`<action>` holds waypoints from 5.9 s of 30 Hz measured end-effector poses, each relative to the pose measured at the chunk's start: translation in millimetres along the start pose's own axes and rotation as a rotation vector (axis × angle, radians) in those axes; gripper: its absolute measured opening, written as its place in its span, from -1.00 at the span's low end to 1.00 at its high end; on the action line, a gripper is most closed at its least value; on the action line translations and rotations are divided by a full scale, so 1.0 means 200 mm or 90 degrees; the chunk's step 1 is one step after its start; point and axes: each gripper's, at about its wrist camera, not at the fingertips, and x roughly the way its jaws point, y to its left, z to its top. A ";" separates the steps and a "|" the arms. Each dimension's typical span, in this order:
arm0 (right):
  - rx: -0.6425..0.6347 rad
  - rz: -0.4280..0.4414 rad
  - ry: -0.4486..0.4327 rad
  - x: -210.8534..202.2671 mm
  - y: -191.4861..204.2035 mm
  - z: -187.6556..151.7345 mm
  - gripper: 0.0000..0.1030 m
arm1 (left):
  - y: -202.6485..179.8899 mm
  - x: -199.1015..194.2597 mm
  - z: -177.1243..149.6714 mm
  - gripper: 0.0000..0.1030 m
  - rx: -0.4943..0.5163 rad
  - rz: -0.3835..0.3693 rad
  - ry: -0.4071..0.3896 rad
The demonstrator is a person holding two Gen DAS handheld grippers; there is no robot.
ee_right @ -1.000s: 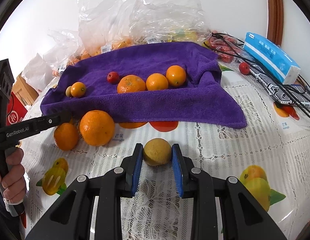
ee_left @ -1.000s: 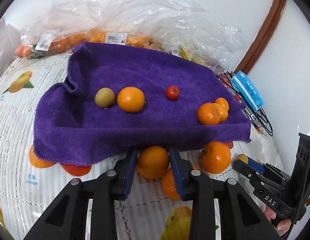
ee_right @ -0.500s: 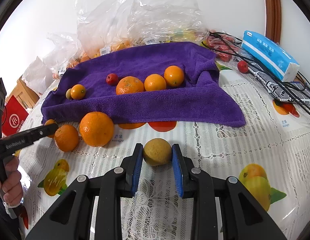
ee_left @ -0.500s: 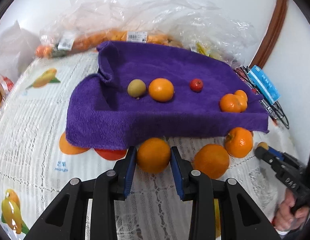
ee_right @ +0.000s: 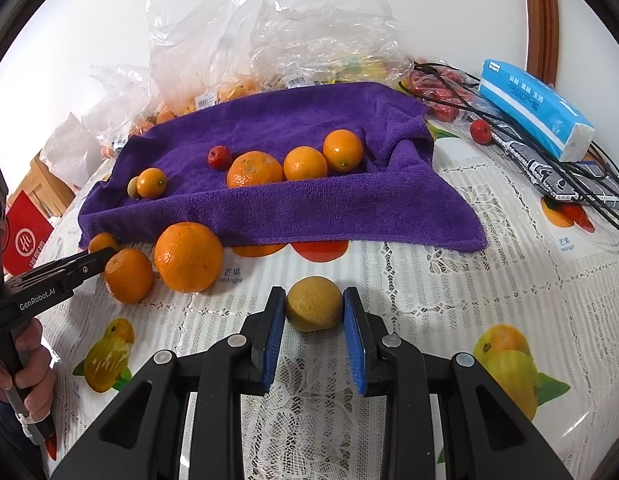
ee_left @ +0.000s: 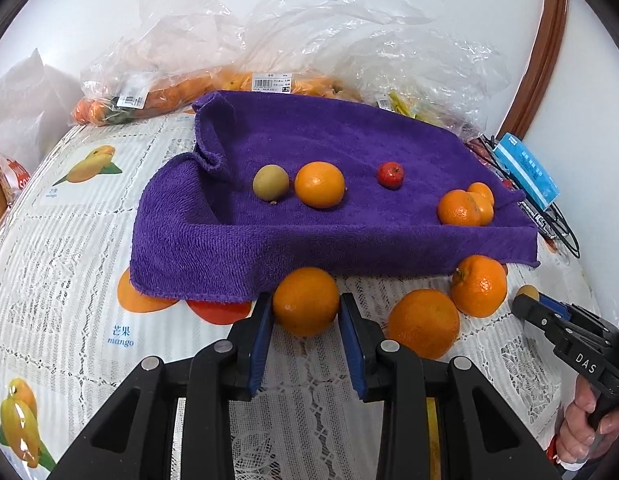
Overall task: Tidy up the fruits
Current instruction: 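Grasp an orange from the table with the left gripper while the right holds its fruit, then carry the yellow fruit and orange over the purple towel with both grippers, then open the right gripper on the towel while the left gripper releases its orange, then withdraw both open grippers from the towel back toward the table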
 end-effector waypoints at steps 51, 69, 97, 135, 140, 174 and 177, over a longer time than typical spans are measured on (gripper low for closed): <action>-0.042 0.010 -0.162 -0.28 0.19 0.54 -0.44 | -0.03 -0.36 0.47 -0.39 -0.037 -0.055 -0.156; -0.029 0.019 -0.113 0.10 0.06 0.67 -0.44 | -0.09 0.12 0.46 -0.39 -0.053 -0.065 -0.087; -0.018 0.027 -0.044 0.29 0.02 0.59 -0.43 | -0.09 0.18 0.44 -0.39 -0.053 -0.079 -0.065; -0.006 -0.013 -0.111 0.16 0.01 0.61 0.01 | -0.13 0.12 0.44 -0.23 -0.031 -0.064 -0.091; 0.010 0.003 -0.123 0.08 0.02 0.59 0.01 | -0.16 0.06 0.42 -0.23 -0.015 -0.057 -0.113; 0.008 -0.055 -0.077 -0.26 0.18 0.15 0.54 | -0.03 -0.22 0.15 -0.21 0.039 -0.045 -0.117; 0.006 -0.033 -0.058 -0.21 0.22 0.12 0.40 | 0.00 -0.21 0.15 -0.20 0.028 -0.042 -0.105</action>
